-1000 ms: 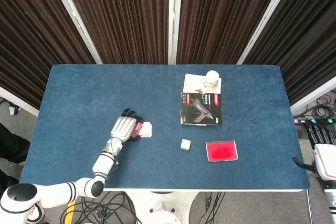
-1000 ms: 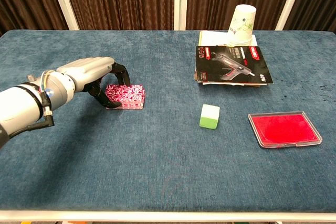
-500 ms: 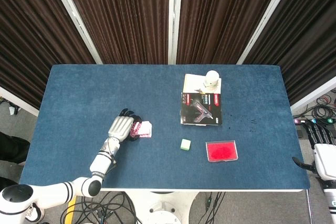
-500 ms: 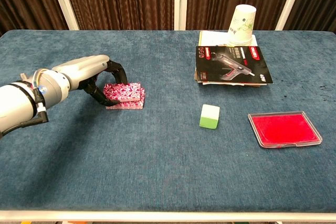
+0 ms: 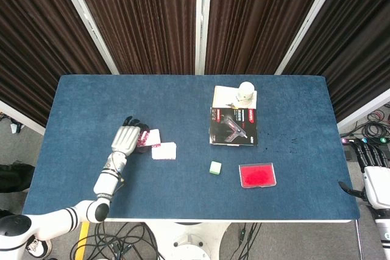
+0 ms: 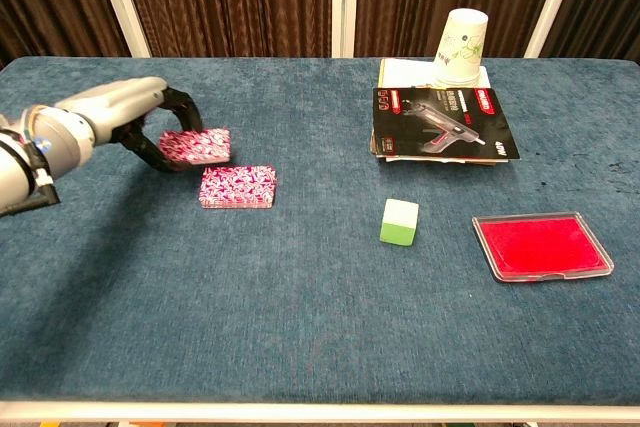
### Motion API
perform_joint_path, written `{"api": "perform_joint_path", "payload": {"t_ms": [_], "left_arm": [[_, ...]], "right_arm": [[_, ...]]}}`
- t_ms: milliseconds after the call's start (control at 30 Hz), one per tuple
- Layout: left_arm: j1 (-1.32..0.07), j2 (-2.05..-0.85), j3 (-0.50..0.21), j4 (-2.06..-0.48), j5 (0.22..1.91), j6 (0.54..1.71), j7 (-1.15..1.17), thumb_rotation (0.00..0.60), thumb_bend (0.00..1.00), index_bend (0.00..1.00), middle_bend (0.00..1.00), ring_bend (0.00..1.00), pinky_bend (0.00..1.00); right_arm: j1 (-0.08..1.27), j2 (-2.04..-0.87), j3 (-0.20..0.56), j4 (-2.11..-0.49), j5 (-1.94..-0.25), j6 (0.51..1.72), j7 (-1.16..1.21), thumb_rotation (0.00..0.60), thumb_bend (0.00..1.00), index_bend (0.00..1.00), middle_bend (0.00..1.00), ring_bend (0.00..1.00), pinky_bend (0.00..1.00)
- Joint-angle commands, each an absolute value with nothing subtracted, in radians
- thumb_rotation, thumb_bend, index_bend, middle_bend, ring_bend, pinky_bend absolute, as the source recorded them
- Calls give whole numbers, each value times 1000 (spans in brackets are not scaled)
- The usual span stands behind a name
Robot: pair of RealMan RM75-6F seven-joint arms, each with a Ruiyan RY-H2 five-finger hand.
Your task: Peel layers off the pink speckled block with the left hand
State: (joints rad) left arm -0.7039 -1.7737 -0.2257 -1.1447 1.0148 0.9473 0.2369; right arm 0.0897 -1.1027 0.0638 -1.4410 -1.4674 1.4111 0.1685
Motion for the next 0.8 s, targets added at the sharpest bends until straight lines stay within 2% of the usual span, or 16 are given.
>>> {"api": "perform_joint_path", "payload": {"t_ms": [33, 567, 800], "left_arm": [[-703, -1777, -242, -1062, 1012, 931, 195, 600, 310, 367, 416, 148, 37], [-697, -1843, -240, -858, 1055, 880, 80, 600, 310, 362, 412, 148, 37], [-697, -1838, -241, -854, 1071, 851, 47, 600, 232, 252, 307, 138, 38]], "right_arm": [[90, -1101, 61, -1442, -1473, 1412, 166, 600, 59, 0, 0, 0, 0], [89, -1099, 63, -1455, -1471, 1415, 151, 600, 63, 0, 0, 0, 0], [88, -1103, 64, -1449, -1467, 1416, 155, 600, 63, 0, 0, 0, 0]]}}
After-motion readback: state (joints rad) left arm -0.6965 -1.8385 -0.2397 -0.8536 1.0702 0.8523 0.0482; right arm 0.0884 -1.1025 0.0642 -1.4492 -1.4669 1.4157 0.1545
